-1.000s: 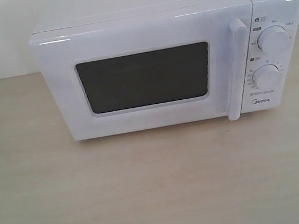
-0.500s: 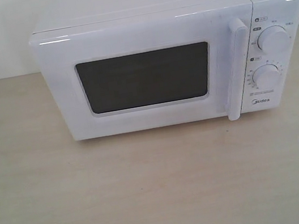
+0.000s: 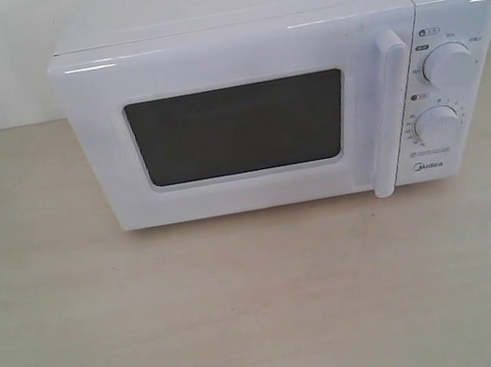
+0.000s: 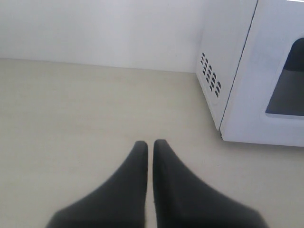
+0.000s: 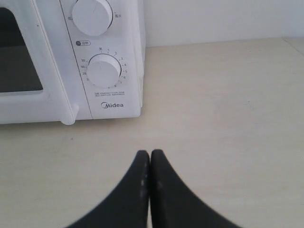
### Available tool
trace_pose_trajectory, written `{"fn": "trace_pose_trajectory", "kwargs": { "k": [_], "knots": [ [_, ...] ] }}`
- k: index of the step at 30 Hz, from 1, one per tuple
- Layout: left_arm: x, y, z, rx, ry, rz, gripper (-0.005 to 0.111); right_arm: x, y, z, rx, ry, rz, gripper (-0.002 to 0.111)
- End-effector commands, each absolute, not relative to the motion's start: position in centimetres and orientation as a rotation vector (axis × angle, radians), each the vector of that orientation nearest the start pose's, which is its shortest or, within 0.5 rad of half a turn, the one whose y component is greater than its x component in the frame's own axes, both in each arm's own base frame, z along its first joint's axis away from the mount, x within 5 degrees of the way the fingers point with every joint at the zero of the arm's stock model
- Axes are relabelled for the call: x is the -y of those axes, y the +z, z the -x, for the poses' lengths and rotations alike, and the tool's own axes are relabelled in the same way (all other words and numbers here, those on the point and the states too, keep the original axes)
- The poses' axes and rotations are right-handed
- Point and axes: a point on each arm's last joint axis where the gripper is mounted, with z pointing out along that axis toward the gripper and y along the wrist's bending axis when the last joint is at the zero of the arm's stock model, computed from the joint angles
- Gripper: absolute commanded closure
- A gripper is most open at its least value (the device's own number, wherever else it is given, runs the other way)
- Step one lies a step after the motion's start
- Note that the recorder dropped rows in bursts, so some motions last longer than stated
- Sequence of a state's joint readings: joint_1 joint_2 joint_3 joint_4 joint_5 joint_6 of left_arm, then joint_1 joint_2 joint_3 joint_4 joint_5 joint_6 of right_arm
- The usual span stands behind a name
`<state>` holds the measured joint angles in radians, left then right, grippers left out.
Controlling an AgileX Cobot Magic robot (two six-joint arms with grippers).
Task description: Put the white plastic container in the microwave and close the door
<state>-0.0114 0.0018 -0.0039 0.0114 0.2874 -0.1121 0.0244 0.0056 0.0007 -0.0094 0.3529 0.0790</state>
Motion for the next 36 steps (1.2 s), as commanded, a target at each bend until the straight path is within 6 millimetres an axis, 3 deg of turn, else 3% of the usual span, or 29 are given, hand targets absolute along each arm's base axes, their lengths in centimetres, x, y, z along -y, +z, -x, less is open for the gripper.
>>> {"fn": "trace_pose_trajectory", "kwargs": {
  "k": [1, 36],
  "knots": [
    [-0.01, 18.68, -5.46, -1.773, -0.075, 0.088, 0.102, -0.08, 18.16, -5.33, -1.833, 0.055, -0.041, 0.108],
    [-0.01, 18.68, -5.46, -1.773, -0.075, 0.088, 0.102, -0.08, 18.16, -5.33, -1.833, 0.055, -0.041, 0.108]
  ]
}}
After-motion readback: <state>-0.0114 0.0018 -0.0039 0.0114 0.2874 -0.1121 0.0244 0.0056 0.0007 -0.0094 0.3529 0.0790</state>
